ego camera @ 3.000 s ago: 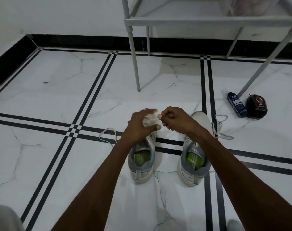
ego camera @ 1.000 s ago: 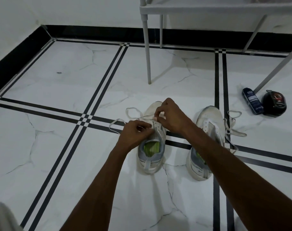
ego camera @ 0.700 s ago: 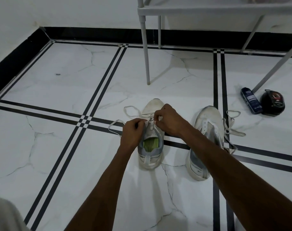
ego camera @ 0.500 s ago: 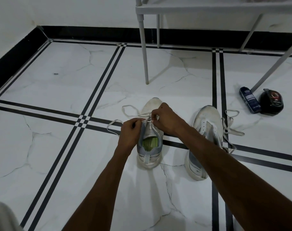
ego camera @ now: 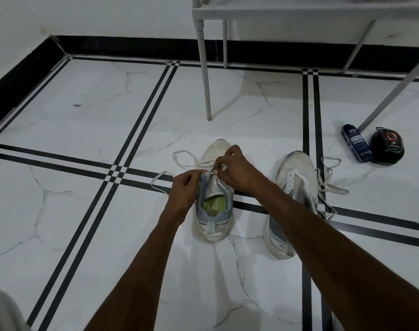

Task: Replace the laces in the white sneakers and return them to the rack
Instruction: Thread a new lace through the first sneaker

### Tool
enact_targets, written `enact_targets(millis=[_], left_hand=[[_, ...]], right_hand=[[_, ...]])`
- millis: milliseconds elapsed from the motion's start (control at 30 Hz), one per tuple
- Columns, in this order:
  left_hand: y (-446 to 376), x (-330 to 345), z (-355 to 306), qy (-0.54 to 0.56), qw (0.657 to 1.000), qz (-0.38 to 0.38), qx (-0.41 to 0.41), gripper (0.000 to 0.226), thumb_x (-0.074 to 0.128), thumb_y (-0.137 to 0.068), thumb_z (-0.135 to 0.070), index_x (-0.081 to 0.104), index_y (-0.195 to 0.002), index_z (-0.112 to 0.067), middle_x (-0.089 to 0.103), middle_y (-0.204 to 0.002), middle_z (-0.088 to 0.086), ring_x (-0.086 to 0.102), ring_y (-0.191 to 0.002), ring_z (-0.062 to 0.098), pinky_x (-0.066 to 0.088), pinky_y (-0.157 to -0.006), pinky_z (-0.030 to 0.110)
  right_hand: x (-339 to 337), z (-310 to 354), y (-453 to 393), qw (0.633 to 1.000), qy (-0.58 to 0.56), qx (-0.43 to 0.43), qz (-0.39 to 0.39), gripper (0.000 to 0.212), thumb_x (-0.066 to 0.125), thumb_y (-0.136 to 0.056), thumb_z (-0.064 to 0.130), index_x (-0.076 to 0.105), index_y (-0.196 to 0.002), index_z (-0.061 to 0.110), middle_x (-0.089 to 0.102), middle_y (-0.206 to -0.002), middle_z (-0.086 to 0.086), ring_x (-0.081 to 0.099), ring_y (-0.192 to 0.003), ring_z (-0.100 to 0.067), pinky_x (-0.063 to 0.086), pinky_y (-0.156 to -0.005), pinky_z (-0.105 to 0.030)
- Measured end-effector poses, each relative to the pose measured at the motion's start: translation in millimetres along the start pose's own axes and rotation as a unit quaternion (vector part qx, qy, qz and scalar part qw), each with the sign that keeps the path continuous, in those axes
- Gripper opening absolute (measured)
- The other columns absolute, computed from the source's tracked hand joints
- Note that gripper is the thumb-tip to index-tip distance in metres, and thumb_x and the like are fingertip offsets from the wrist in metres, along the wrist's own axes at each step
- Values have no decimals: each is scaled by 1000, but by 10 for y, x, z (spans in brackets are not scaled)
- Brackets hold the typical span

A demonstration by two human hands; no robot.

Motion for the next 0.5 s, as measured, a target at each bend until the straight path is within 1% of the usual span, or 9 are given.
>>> enact_targets(millis=[67,167,233,267,300,333,367,433,500], left_hand=[[-2,3,10,4,1000,-3,2,35,44,-101,-27,75,-106,-10,76,-103,6,69,-105,27,55,-94,49],[-10,23,20,25,1000,0,-1,34,47,-100,-29,74,-105,-9,75,-102,7,69,-101,23,55,-89,42],[-1,37,15,57,998,-13,-21,29,53,-102,-28,74,-105,-7,75,-101,10,68,-93,16,55,-82,32],[2,47,6,66,997,-20,-29,27,55,-103,-26,73,-107,-7,74,-100,9,67,-90,13,55,-78,26],[-7,62,19,72,997,-25,-31,24,57,-103,-24,73,-108,-8,75,-99,6,67,-89,12,53,-75,23],[-23,72,43,72,996,-31,-31,19,61,-101,-20,73,-108,-8,75,-99,5,68,-91,14,53,-75,24],[-39,73,55,63,997,-41,-30,15,64,-97,-16,74,-107,-9,76,-100,5,70,-94,18,54,-78,27],[-74,75,73,37,996,-68,-41,11,69,-92,-13,76,-100,-12,77,-97,3,72,-95,21,57,-83,34],[-75,89,63,10,993,-102,-53,7,71,-90,-15,77,-95,-14,77,-92,0,72,-92,18,58,-87,35]], right_hand=[[28,4,13,1000,4,1,2,15,68,-91,20,73,-102,11,37,-123,-10,57,-98,-24,49,-91,-32],[78,-20,21,1000,-18,2,-16,15,71,-88,18,74,-100,10,38,-123,-12,58,-100,-24,49,-93,-33],[121,-44,27,998,-54,27,-36,14,72,-87,18,75,-98,11,38,-123,-12,55,-103,-21,46,-95,-27],[137,-53,22,995,-70,47,-49,14,73,-86,18,75,-98,11,37,-123,-12,52,-103,-17,44,-94,-23],[154,-63,15,992,-86,66,-60,13,74,-86,19,75,-98,12,38,-120,-11,48,-101,-13,40,-92,-18],[156,-53,18,989,-101,77,-72,12,75,-86,18,76,-96,12,40,-117,-10,44,-98,-10,38,-89,-15],[153,-36,26,986,-119,77,-89,10,76,-84,16,77,-93,11,46,-112,-9,45,-95,-8,38,-86,-15],[102,-4,82,972,-173,62,-143,4,79,-81,14,78,-82,10,66,-95,-5,57,-82,-6,44,-77,-18],[48,12,195,959,-199,80,-185,14,80,-80,25,76,-73,14,71,-77,0,62,-69,-2,44,-64,-14]])
Point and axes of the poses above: each hand's wrist, its own y-axis away from the middle knuckle, its own x-axis out of the palm, z = x × y, the point moved 3 cm from there along -y, towards the middle knuckle
